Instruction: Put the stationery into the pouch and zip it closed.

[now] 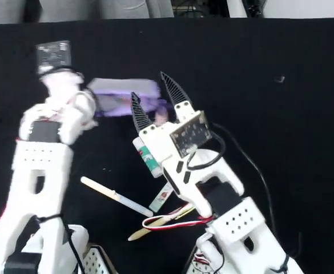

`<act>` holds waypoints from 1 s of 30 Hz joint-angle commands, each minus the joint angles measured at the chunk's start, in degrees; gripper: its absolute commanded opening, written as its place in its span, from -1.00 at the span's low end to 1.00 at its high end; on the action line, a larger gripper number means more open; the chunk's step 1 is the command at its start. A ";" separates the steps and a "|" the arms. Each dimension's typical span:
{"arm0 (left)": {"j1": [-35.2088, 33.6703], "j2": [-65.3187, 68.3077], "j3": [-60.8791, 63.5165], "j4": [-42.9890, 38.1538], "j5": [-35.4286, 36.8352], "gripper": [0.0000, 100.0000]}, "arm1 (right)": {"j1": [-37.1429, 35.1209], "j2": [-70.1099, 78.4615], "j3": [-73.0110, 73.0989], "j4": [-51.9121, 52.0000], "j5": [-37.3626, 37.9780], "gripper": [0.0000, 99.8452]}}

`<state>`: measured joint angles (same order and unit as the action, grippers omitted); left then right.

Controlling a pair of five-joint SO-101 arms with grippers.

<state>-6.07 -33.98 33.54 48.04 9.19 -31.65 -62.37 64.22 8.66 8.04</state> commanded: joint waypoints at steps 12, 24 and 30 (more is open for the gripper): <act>-27.47 0.35 -4.18 -4.66 0.62 -0.94 | -1.23 -0.04 -16.31 31.03 0.18 -0.54; -36.62 4.40 -11.74 0.09 0.62 -0.94 | -15.38 3.12 4.79 21.10 0.70 -0.54; -36.70 13.71 -20.00 6.33 0.70 -0.94 | -16.35 15.34 2.15 18.20 0.26 -0.54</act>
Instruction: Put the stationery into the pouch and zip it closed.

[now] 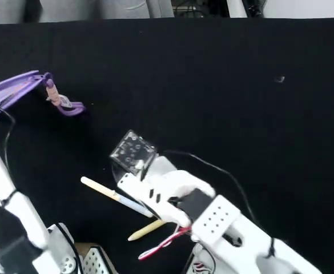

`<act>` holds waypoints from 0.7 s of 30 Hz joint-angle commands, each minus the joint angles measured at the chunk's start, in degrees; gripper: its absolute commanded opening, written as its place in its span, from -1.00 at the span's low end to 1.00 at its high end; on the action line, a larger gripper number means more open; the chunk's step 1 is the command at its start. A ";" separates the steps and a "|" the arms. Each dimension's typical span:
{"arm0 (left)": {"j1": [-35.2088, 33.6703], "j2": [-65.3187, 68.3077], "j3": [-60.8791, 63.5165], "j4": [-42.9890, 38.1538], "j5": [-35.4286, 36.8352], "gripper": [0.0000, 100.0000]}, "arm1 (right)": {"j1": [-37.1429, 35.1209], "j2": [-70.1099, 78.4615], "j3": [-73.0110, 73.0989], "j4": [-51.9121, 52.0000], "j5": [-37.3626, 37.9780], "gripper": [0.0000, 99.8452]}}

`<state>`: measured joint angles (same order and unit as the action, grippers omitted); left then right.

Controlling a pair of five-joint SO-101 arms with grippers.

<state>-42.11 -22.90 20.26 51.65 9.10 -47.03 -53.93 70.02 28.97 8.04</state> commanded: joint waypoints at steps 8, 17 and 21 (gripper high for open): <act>-0.66 8.44 -13.58 8.44 0.88 -0.94 | -6.59 25.80 -15.16 1.23 0.70 -0.54; -0.66 8.79 -13.85 8.44 0.88 -0.94 | -7.82 39.78 -25.98 6.51 0.70 -0.54; -0.57 8.88 -13.85 8.44 0.88 -0.94 | -7.91 46.20 -31.34 10.02 0.35 -0.54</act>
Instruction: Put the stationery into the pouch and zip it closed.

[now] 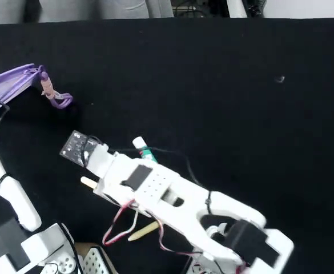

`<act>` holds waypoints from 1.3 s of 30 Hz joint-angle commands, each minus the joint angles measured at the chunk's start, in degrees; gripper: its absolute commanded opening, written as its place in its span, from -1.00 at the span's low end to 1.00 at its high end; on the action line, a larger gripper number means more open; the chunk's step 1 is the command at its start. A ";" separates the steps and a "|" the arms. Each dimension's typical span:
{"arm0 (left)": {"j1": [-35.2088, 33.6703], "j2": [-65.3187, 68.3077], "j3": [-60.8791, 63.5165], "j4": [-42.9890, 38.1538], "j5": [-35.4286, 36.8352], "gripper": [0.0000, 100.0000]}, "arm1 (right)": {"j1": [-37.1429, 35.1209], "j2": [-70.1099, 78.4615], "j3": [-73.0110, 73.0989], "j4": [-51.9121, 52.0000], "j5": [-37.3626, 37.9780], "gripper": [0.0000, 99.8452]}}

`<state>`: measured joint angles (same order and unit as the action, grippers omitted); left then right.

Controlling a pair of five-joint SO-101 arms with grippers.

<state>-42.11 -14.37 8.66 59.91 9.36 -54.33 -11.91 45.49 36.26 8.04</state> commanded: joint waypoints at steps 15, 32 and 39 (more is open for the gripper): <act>-0.31 0.35 -2.15 0.18 0.62 -0.94 | -4.48 26.59 -29.58 20.40 0.70 -0.54; -0.04 -0.09 -1.89 0.18 0.70 -0.94 | 2.90 37.76 -46.73 33.32 0.62 -0.98; 4.88 -0.09 -3.30 3.34 0.70 -0.94 | 11.25 25.36 -46.55 38.15 0.53 -0.98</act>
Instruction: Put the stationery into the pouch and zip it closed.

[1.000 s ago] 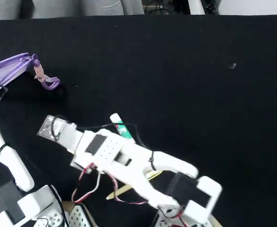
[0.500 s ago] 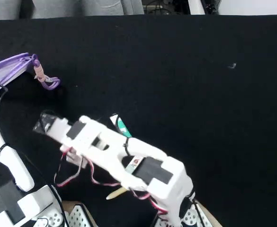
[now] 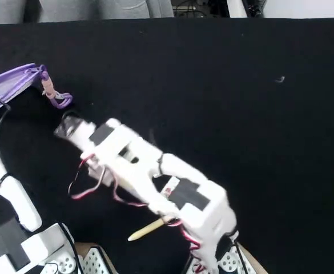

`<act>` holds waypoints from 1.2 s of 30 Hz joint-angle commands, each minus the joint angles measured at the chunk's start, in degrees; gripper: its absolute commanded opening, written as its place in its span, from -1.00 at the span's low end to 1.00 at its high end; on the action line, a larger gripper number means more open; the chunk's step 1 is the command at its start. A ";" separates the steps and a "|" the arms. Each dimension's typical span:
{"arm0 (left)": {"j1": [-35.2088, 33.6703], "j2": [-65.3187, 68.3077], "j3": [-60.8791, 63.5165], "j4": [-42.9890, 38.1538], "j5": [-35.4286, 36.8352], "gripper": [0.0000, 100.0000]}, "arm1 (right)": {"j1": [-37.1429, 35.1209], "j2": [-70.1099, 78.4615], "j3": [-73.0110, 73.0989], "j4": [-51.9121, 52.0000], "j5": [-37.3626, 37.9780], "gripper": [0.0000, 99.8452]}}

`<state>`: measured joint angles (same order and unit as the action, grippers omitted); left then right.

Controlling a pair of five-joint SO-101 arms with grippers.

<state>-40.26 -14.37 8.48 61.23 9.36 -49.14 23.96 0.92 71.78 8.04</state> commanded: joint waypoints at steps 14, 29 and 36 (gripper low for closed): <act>18.42 -0.18 -9.36 16.00 0.70 -0.94 | 27.43 -43.30 1.89 3.43 0.35 -0.98; 37.49 -0.18 -10.59 21.63 4.40 -0.94 | 27.60 -74.77 27.21 -29.63 -5.45 -0.98; 40.92 -0.18 -8.75 21.27 4.40 -0.94 | 21.63 -86.37 46.11 -53.80 -5.45 -0.98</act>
<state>-2.11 -14.29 -0.13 81.98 12.70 -23.74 -56.04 39.60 31.96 2.86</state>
